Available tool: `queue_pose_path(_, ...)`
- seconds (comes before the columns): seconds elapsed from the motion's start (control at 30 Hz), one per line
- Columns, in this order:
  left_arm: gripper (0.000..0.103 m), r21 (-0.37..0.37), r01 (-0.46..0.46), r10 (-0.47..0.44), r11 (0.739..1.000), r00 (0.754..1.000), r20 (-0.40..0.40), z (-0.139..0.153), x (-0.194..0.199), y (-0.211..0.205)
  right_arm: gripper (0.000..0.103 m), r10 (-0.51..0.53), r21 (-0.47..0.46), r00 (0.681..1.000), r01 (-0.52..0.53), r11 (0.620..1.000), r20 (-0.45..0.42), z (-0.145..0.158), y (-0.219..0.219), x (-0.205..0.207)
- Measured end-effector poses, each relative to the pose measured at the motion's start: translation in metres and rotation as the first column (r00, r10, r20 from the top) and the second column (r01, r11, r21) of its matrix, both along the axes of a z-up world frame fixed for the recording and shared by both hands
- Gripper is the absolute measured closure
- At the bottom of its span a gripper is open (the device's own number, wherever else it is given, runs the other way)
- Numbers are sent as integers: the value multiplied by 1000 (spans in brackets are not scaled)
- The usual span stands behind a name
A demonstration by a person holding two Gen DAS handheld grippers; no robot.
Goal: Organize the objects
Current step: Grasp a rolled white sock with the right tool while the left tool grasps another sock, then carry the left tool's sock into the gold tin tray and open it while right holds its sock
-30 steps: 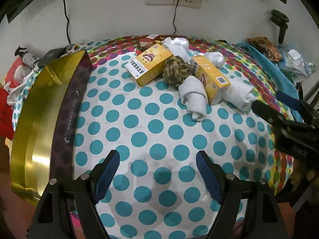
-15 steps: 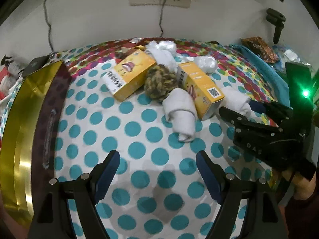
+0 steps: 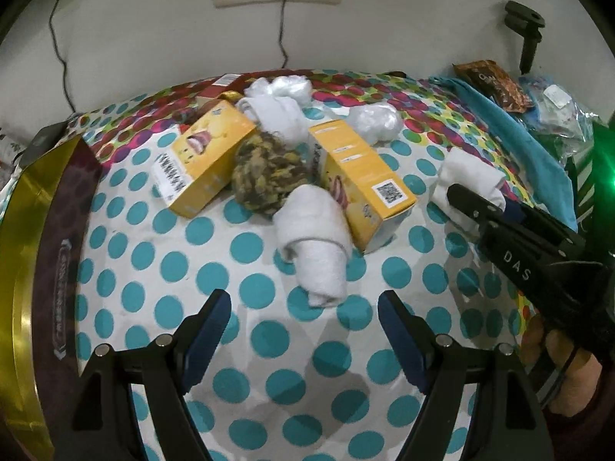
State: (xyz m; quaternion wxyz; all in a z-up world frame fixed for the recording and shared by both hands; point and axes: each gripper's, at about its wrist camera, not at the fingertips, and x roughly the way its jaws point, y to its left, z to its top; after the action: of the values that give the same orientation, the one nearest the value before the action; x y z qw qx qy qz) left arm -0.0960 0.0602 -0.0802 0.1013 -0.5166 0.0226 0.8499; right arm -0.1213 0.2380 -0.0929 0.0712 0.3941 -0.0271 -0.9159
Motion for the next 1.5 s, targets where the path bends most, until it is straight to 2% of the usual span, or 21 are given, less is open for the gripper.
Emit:
queue_pose_path(0.23, 22, -30, -9, 8, 1000, 1000, -25, -8, -12, 6, 71, 19, 61, 999, -17, 998, -37, 4, -11, 6)
queue_pose_path(0.33, 23, -16, -34, 34, 999, 999, -35, -12, -17, 2, 71, 29, 80, 999, -25, 996, -46, 4, -15, 7)
queue_pose_path(0.37, 28, -9, -42, 42, 999, 999, -35, -13, -18, 0, 71, 31, 81, 998, -27, 996, -48, 5, -15, 8)
queue_pose_path(0.43, 73, 47, -30, 30, 998, 999, -12, -15, -21, -2, 70, 35, 85, 998, -31, 996, -45, 4, -17, 7)
queue_pose_path(0.47, 80, 101, -7, 5, 995, 1000, 15, -17, -23, -2, 70, 36, 86, 998, -32, 996, -44, 4, -17, 7)
queue_pose_path(0.63, 83, -23, 55, -56, 998, 997, -53, -11, -13, 16, 70, 39, 88, 999, -37, 995, -29, 3, -18, 5)
queue_pose_path(0.83, 83, -49, 65, -70, 997, 993, -95, -4, 2, 15, 70, 42, 96, 999, -39, 995, -27, 2, -19, 5)
queue_pose_path(1.03, 83, -41, 21, -25, 999, 994, -105, 5, 18, -2, 70, 32, 105, 999, -30, 994, -18, 0, -20, 3)
queue_pose_path(1.2, 83, -78, -23, 9, 997, 985, -170, 26, 36, -21, 70, 10, 109, 999, -6, 994, -34, 2, -19, 5)
queue_pose_path(1.5, 83, -95, -158, 134, 983, 966, -222, 61, 54, -94, 70, 6, 133, 1000, -3, 991, -19, 1, -22, 2)
